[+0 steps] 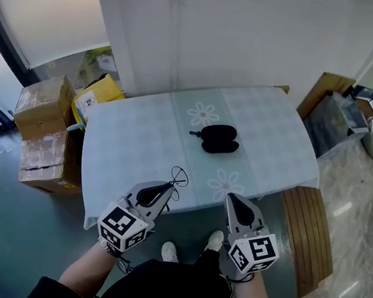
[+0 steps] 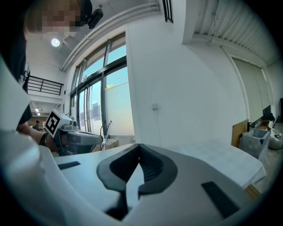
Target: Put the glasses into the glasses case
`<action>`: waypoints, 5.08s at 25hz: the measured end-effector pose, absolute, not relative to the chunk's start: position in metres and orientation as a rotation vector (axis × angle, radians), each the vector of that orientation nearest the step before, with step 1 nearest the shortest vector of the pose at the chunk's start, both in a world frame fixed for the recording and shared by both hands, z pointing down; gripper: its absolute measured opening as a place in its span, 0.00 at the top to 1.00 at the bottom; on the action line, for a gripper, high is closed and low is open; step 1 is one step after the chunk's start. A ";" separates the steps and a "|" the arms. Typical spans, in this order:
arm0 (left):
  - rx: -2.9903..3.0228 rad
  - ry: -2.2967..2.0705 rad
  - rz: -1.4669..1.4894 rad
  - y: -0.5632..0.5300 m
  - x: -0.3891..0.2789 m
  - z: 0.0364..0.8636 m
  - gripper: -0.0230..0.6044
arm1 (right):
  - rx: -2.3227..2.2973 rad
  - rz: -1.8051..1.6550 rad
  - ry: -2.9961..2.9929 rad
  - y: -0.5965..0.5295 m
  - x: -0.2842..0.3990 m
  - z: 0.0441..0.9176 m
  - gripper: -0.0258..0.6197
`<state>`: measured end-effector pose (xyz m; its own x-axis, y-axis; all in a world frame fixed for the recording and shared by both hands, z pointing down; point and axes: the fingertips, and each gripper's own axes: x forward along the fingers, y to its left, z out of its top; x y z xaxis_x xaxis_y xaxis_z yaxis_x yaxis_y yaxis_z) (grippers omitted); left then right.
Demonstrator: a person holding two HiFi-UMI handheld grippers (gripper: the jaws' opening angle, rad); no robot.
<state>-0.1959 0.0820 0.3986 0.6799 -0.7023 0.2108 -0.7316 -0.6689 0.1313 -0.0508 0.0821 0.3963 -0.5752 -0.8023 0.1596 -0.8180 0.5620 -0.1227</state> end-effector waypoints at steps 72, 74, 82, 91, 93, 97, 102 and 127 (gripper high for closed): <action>2.434 -1.551 0.287 -0.055 -0.046 0.407 0.92 | 0.910 0.405 -2.908 -0.103 0.074 0.414 0.92; 2.435 -1.551 0.297 -0.057 -0.044 0.407 0.92 | 0.913 0.409 -2.915 -0.105 0.076 0.412 0.92; 2.449 -1.552 0.327 -0.059 -0.040 0.406 0.92 | 0.927 0.425 -2.930 -0.106 0.080 0.411 0.92; 2.467 -1.528 0.333 -0.064 -0.040 0.407 0.92 | 0.955 0.420 -2.927 -0.109 0.081 0.410 0.92; 2.474 -1.517 0.333 -0.068 -0.041 0.408 0.92 | 0.968 0.421 -2.923 -0.112 0.080 0.411 0.92; 2.493 -1.485 0.338 -0.077 -0.042 0.412 0.92 | 0.995 0.420 -2.910 -0.117 0.079 0.413 0.92; 2.521 -1.448 0.348 -0.094 -0.045 0.410 0.92 | 1.037 0.427 -2.896 -0.129 0.077 0.413 0.92; 2.558 -1.184 0.494 -0.176 -0.066 0.469 0.92 | 1.230 0.573 -2.713 -0.172 0.065 0.457 0.92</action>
<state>-0.0656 -0.1758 0.4689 0.6062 -0.6774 0.4168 -0.7727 -0.6257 0.1070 0.0652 -0.1716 0.4573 -0.6664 -0.7027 0.2493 -0.7435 0.6011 -0.2930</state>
